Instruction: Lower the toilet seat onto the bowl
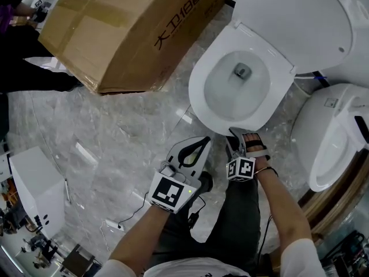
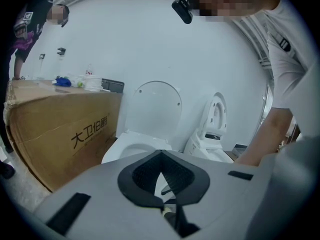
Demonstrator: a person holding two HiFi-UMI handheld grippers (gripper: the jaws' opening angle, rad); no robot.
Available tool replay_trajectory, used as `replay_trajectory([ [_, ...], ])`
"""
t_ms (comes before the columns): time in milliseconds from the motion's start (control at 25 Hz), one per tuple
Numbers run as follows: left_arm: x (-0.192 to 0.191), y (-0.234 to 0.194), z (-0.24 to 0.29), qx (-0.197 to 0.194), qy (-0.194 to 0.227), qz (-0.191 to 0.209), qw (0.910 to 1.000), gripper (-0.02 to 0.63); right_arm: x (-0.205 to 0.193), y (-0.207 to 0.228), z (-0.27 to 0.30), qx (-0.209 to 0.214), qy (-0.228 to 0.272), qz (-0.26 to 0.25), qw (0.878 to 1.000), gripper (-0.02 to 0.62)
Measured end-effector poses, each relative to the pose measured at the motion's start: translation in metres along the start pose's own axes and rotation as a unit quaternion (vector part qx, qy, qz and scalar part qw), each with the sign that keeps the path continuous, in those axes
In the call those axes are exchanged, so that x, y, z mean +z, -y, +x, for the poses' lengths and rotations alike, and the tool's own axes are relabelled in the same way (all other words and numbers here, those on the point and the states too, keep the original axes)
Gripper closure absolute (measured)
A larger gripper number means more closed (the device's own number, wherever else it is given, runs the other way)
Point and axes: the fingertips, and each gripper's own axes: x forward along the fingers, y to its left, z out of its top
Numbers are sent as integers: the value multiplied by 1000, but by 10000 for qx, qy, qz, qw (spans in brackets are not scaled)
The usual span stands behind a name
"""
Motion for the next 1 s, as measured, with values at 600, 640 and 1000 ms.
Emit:
replay_trajectory([
  [600,-5,-12,-7,62,-145,-11,9999,597,-10,-10,18,362,-396,-72,9985,453],
  [640,-5,-12,-8,67,-162,-17,9998,597,-10,-10,17,414,-398,-49,9983,451],
  [1000,19,0,-17,28,-293,-65,9995,597,30,27,-38,393,91,1121,9929,549],
])
